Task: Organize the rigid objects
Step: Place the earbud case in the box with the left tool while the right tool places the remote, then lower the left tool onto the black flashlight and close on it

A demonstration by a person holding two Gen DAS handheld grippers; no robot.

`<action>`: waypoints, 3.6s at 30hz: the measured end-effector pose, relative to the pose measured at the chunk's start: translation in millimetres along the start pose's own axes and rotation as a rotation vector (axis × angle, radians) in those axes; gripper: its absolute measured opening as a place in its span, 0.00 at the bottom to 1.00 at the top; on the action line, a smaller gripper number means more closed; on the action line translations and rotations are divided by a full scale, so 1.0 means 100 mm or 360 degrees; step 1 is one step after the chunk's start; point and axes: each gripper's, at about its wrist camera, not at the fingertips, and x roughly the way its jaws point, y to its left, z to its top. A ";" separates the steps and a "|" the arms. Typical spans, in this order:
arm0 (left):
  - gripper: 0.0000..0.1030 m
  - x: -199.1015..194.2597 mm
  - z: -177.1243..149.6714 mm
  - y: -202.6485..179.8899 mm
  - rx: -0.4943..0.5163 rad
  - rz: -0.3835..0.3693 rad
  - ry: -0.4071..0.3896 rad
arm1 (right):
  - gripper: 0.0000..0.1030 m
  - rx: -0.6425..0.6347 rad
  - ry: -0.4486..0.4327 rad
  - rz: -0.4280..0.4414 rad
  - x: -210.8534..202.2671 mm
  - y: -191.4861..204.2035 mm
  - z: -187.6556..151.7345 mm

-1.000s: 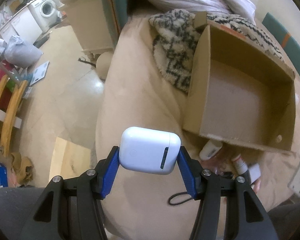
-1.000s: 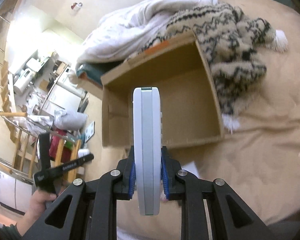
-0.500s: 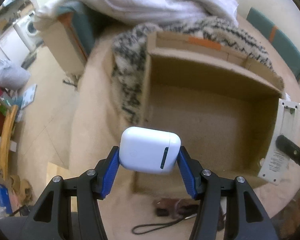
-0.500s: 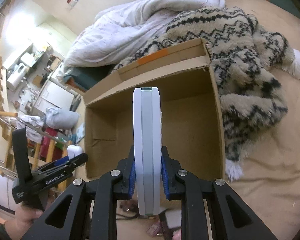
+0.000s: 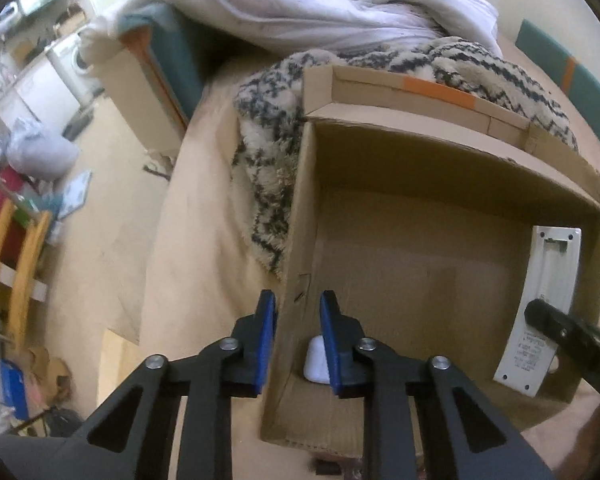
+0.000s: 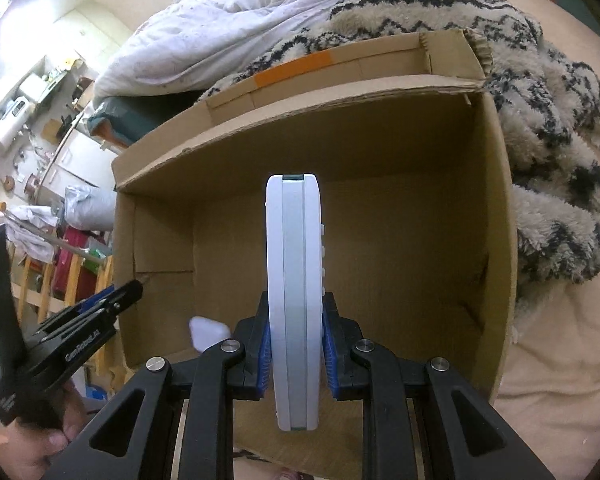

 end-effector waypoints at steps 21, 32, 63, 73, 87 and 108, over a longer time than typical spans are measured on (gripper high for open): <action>0.33 -0.29 -0.01 0.19 0.0001 -0.0137 -0.0075 | 0.25 0.0011 0.0083 -0.0105 0.18 -0.08 -0.07; 0.64 -0.40 -0.09 0.28 -0.0012 -0.0082 -0.0094 | 1.00 -0.0191 -0.0231 -0.0123 -0.34 0.27 -0.03; 0.89 -0.63 -0.87 0.65 -0.0054 -0.0084 -0.0030 | 1.00 -0.0124 -0.0215 -0.0296 -0.89 0.12 -0.99; 0.89 -0.39 -1.03 0.61 -0.0078 -0.0073 0.0106 | 1.00 -0.0007 -0.0201 -0.0278 -0.90 -0.04 -1.19; 0.89 0.01 -1.26 0.38 -0.0096 -0.0157 0.0377 | 1.00 0.0017 -0.0087 -0.0286 -0.65 -0.03 -1.14; 1.00 0.71 -1.53 -0.55 -0.0068 -0.0010 0.0600 | 1.00 0.0119 0.0002 -0.0168 -0.57 -0.08 -1.07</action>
